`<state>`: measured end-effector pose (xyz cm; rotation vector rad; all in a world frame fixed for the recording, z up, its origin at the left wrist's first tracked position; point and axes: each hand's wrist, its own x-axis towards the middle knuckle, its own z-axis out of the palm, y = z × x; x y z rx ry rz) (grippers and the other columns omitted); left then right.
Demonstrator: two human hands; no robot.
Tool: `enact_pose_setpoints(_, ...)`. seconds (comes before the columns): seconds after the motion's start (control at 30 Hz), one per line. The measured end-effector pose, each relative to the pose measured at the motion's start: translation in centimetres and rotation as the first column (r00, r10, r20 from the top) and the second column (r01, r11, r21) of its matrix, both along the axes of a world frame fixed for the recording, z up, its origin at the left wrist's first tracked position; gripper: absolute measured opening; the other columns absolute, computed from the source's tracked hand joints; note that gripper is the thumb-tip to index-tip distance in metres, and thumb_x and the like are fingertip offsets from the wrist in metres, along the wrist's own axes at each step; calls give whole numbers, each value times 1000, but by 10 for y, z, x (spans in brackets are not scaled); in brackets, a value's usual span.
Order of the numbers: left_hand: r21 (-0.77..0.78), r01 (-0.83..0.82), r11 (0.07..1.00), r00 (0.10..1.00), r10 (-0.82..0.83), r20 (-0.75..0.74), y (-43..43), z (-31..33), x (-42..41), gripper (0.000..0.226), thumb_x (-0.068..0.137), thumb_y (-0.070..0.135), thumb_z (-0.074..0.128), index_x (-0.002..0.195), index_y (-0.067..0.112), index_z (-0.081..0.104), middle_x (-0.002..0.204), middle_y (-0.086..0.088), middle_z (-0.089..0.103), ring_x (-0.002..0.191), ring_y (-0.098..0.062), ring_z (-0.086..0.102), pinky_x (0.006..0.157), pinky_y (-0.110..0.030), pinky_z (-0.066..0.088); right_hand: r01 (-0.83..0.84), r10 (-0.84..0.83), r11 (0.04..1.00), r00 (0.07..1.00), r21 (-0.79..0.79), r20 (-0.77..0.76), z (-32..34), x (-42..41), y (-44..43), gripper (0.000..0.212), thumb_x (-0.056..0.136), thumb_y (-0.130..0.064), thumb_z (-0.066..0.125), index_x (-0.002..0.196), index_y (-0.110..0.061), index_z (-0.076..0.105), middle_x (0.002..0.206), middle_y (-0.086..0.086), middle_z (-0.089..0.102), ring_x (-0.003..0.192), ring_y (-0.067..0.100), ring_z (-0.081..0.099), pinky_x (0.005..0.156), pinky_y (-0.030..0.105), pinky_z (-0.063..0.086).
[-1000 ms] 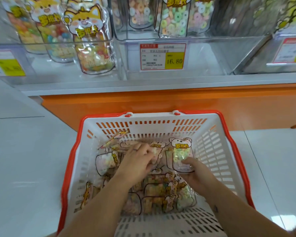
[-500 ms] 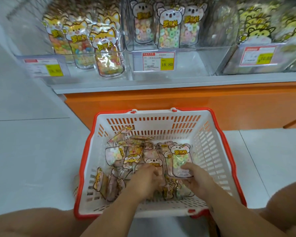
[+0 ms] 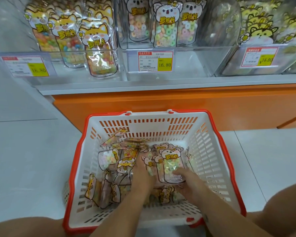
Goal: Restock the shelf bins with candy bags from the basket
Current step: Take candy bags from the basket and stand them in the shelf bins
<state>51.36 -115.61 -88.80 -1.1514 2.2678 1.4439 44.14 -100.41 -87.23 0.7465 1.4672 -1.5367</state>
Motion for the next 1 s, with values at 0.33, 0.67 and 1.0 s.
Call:
enact_pose_setpoints(0.33,542,-412,733,883,467,40,-27,59,-6,93,76,6,73,154,30,29,149,-5,44,109,-28,60,87,-50,58,20,-35,981,996,-191,-76,45,-4,-12,34,88,-2,65,121,1,57,122,12,56,85,25,57,65,33,50)
enact_pose_setpoints(0.67,730,-292,619,820,555,-143,-25,162,-6,44,98,34,57,130,4,56,115,-17,71,102,-35,70,85,-51,58,-376,231,906,823,-194,-519,148,-20,-23,25,90,-4,65,68,-13,55,68,5,56,62,17,55,63,30,44)
enact_pose_setpoints(1.0,359,-68,931,750,285,-597,-27,250,-16,59,82,38,79,128,28,44,127,15,60,104,1,61,82,-22,52,-627,506,749,330,216,-797,258,-26,-31,34,75,-45,70,101,-22,72,102,6,75,100,29,69,98,52,49)
